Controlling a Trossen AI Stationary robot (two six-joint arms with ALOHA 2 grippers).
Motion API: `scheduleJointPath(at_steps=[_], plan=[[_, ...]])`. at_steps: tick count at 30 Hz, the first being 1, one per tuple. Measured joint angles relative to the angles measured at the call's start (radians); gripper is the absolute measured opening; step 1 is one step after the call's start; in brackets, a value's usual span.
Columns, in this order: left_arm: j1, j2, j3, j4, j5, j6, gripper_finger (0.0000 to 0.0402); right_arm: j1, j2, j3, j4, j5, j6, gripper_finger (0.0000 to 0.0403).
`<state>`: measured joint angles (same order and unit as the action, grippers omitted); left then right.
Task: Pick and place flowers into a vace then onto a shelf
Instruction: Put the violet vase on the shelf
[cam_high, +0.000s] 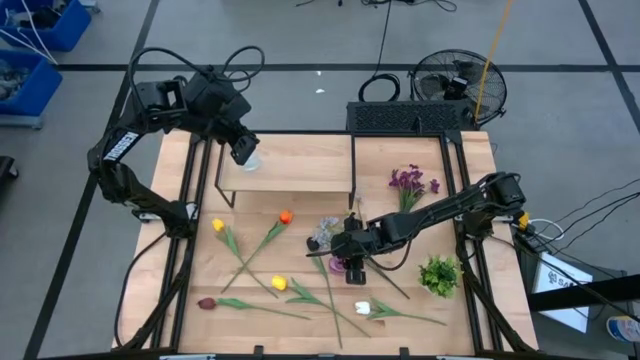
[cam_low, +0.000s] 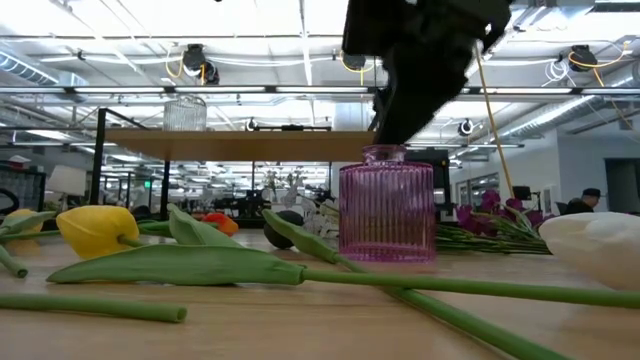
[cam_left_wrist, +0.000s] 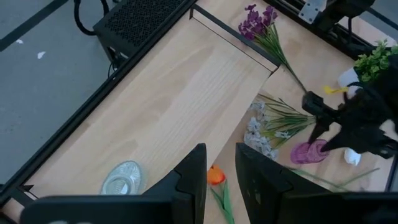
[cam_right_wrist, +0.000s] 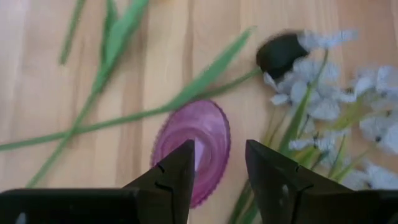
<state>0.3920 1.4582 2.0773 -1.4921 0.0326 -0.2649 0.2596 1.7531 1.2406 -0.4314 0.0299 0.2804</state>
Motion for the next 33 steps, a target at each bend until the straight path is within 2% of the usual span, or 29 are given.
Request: scheduleJointPath(at_steps=[8,16,20,24,28,30,33], plan=[[0.0,0.0,0.0,0.0,-0.007,0.0,0.0088,0.0,-0.005,-0.065,0.064,0.0,0.015,0.0124],[0.0,0.0,0.0,0.0,-0.007,0.0,0.0088,-0.007,-0.007,-0.067,0.084,-0.005,-0.003,0.0021],[0.0,0.0,0.0,0.0,-0.008,0.0,0.0088,-0.009,-0.037,-0.071,0.077,-0.009,0.007,0.0021],[0.0,0.0,0.0,0.0,-0.008,0.0,0.0088,-0.01,-0.121,-0.071,0.058,0.001,0.003,0.0023],[0.0,0.0,0.0,0.0,-0.008,0.0,0.0088,-0.024,-0.201,0.016,-0.026,0.048,0.003,0.0018],[0.0,0.0,0.0,0.001,-0.008,0.0,0.0088,-0.044,-0.217,0.096,-0.087,0.054,-0.017,0.0018],[-0.001,0.0,0.0,0.001,-0.01,0.0,0.0088,-0.074,-0.221,0.258,-0.181,0.133,-0.096,0.0017]])
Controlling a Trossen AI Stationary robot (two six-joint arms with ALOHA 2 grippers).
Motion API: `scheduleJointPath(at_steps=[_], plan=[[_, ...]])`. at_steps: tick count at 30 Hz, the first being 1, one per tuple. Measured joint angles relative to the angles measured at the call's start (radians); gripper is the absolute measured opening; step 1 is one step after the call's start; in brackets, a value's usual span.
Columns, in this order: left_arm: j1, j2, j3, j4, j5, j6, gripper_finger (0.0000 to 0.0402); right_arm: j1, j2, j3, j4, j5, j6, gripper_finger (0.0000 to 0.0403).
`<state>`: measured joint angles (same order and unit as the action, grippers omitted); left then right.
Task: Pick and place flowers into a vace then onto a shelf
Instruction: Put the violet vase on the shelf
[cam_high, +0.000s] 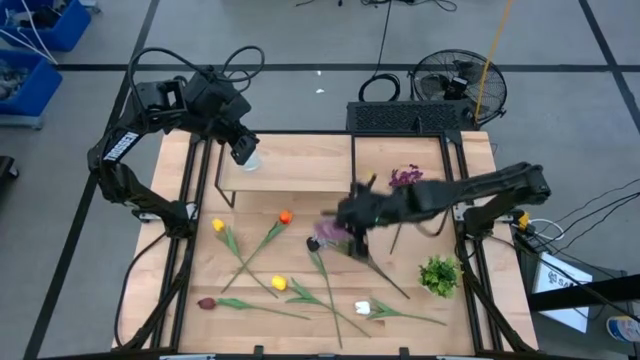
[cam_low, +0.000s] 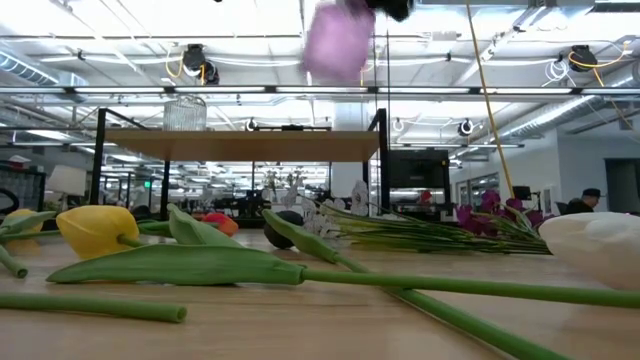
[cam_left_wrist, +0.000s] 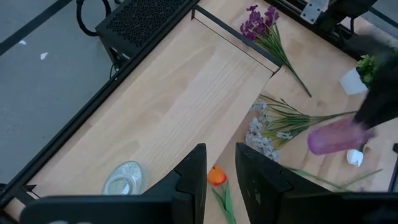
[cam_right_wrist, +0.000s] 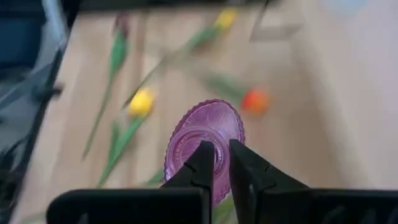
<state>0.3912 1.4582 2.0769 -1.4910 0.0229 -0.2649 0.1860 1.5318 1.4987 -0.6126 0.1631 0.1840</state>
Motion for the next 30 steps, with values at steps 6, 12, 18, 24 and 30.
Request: scheduleJointPath(at_steps=[6,12,18,24,30], plan=[[0.0,0.0,0.0,0.0,-0.032,0.0,0.0088,-0.121,0.038,0.229,-0.046,0.019,-0.253,0.0017],[0.001,0.0,0.0,0.0,-0.034,0.0,0.0088,-0.31,0.122,0.292,-0.053,-0.025,-0.286,0.0017],[0.001,0.0,0.0,0.0,-0.034,-0.006,0.0088,-0.451,0.224,0.292,-0.115,-0.173,-0.252,0.0017],[0.001,0.0,0.0,0.0,-0.034,-0.002,0.0088,-0.501,0.251,0.293,-0.134,-0.195,-0.259,0.0017],[0.001,0.0,0.0,0.0,-0.086,0.0,0.0088,-0.527,0.248,0.293,-0.143,-0.242,-0.254,0.0024]])
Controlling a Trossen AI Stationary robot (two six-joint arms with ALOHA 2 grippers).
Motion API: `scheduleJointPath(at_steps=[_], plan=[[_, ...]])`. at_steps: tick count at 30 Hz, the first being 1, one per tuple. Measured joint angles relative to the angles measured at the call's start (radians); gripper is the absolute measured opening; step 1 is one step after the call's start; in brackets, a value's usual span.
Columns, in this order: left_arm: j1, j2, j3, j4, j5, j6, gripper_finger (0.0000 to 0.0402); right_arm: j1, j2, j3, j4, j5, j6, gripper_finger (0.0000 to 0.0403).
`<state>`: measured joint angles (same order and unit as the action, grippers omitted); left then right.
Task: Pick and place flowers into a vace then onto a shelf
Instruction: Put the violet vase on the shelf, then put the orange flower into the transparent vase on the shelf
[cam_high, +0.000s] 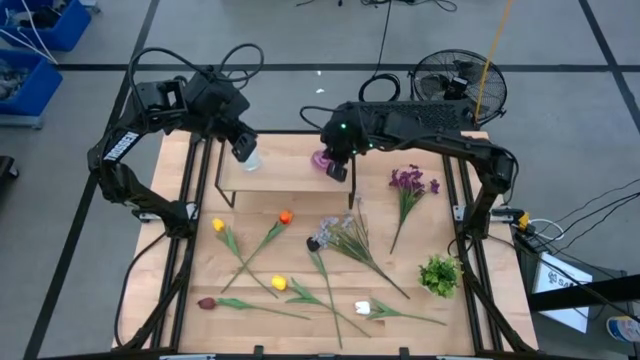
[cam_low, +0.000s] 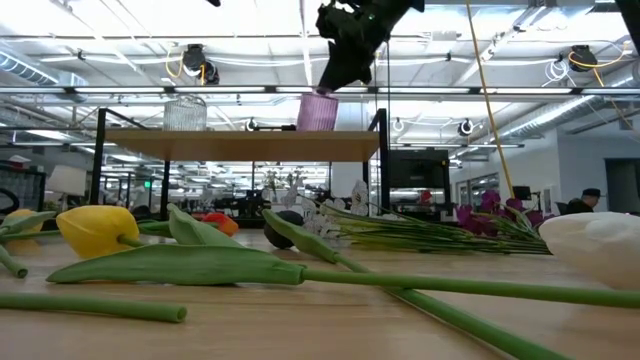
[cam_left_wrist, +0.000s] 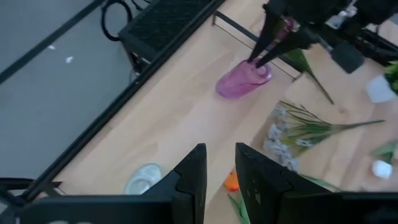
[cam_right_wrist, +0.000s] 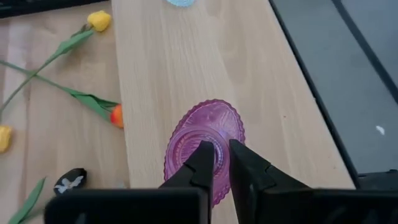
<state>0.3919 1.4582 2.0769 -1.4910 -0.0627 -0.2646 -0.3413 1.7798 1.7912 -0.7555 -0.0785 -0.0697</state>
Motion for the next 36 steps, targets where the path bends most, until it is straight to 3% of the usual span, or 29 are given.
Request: scheduleJointPath(at_steps=[11,22,24,26,31,36], plan=[[0.0,0.0,0.0,0.0,-0.025,0.0,0.0088,-0.013,-0.001,0.0,0.022,-0.003,-0.024,0.0099],[0.0,0.0,0.0,0.0,-0.026,-0.001,0.0088,0.002,-0.066,-0.001,0.134,-0.001,-0.025,0.0105],[-0.001,0.0,0.0,-0.001,0.007,-0.001,0.0088,0.025,-0.108,-0.001,0.138,-0.013,-0.02,0.0103],[-0.009,0.0,0.0,-0.004,0.104,-0.003,0.0088,0.053,-0.155,-0.001,0.138,-0.085,-0.018,0.01],[-0.121,0.0,0.0,-0.056,0.312,-0.015,0.0088,0.15,-0.278,0.0,0.121,-0.237,0.009,0.0094],[-0.347,0.0,-0.037,-0.08,0.275,-0.232,0.0088,0.258,-0.389,-0.065,0.116,-0.241,0.104,0.0095]])
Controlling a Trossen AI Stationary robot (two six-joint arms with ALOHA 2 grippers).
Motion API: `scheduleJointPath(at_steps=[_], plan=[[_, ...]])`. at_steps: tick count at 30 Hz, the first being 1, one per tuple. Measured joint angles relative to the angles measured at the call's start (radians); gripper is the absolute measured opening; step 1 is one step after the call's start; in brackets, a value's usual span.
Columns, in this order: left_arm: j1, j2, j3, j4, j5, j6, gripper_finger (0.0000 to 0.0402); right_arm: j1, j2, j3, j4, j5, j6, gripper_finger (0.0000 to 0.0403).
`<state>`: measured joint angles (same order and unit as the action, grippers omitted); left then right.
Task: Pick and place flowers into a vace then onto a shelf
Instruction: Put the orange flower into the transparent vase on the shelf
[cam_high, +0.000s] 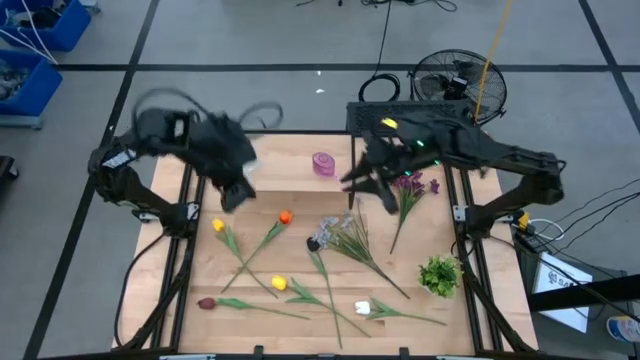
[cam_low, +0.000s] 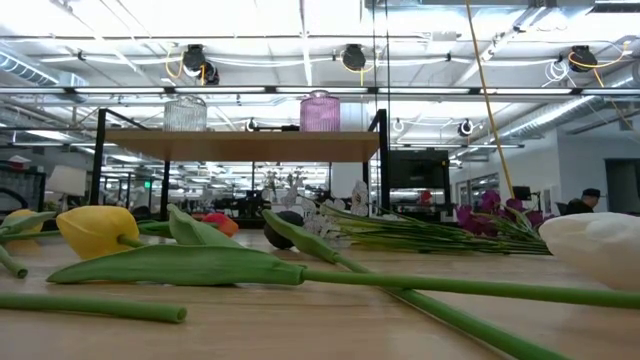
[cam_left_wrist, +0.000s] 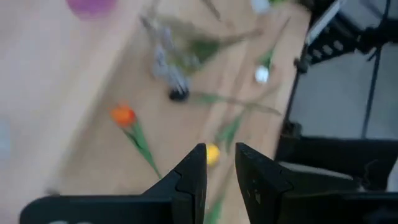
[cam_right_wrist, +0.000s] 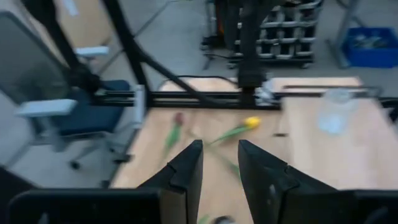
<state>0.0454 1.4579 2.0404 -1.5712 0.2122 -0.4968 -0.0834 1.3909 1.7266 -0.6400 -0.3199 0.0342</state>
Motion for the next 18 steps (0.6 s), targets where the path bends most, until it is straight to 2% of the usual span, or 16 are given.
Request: scheduleJointPath(at_steps=[3,6,10,14,18], plan=[[-0.162,0.0,-0.071,0.015,-0.084,-0.222,0.0088,0.062,-0.072,-0.069,0.001,0.0,0.084,0.0094],[-0.302,0.0,-0.2,0.025,-0.171,-0.446,0.0088,0.122,-0.141,-0.163,0.024,0.0,0.146,0.0094],[-0.412,0.001,-0.421,0.022,-0.176,-0.662,0.0088,0.18,-0.219,-0.312,0.101,0.0,0.221,0.0095],[-0.427,0.001,-0.646,0.083,-0.15,-0.746,0.0088,0.207,-0.277,-0.46,0.23,0.0,0.31,0.0094],[-0.379,0.001,-0.847,0.401,-0.114,-0.673,0.0088,0.211,-0.309,-0.588,0.351,0.0,0.4,0.0094]])
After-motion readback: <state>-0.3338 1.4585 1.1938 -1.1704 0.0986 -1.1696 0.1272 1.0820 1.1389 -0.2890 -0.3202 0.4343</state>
